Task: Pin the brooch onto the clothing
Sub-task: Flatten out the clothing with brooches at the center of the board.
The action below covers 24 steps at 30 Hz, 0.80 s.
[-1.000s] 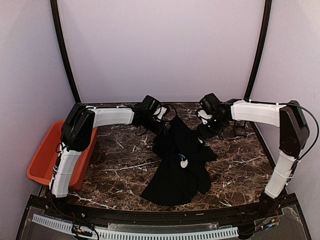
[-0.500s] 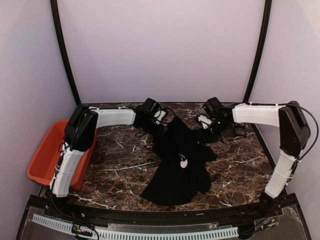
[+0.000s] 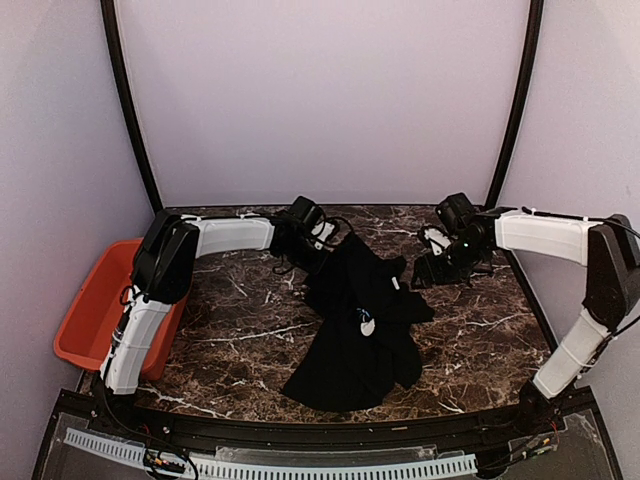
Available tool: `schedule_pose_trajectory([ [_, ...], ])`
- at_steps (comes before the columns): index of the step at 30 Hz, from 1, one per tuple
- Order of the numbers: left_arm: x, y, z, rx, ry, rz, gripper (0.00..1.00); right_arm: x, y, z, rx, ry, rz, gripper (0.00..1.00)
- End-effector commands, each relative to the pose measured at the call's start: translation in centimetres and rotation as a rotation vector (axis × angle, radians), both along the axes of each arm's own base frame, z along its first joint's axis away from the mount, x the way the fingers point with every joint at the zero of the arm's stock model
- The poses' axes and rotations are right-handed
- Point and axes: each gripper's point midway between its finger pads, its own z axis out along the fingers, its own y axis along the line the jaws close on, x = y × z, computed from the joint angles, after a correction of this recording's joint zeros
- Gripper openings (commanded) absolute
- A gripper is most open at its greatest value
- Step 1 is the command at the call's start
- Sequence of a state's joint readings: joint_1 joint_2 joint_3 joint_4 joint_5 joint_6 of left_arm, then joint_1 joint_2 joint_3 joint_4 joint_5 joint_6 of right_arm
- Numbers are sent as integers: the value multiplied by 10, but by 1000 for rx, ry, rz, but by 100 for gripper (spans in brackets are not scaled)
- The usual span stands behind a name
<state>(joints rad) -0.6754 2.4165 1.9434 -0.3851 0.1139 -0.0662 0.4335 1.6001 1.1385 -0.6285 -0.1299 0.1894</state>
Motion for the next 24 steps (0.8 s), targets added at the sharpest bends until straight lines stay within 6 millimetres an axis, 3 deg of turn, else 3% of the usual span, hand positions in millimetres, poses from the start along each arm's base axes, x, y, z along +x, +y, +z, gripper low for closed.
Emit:
schedule_pose_trajectory([
  [1,-6,11,-10,59,37,16,1,-11,-4,-35,-1,88,0,69],
  [3,-3,12,1,58,13,25,1,-12,-2,-45,13,109,2,69],
  [7,8,18,40,53,-71,47,1,-12,5,-57,57,144,6,68],
  [15,28,67,98,87,-194,180,1,-13,13,-62,119,170,17,59],
  [20,24,90,108,99,-217,207,1,-18,8,-59,114,160,10,68],
  [24,21,106,102,110,-205,223,1,-26,8,-53,134,137,35,75],
])
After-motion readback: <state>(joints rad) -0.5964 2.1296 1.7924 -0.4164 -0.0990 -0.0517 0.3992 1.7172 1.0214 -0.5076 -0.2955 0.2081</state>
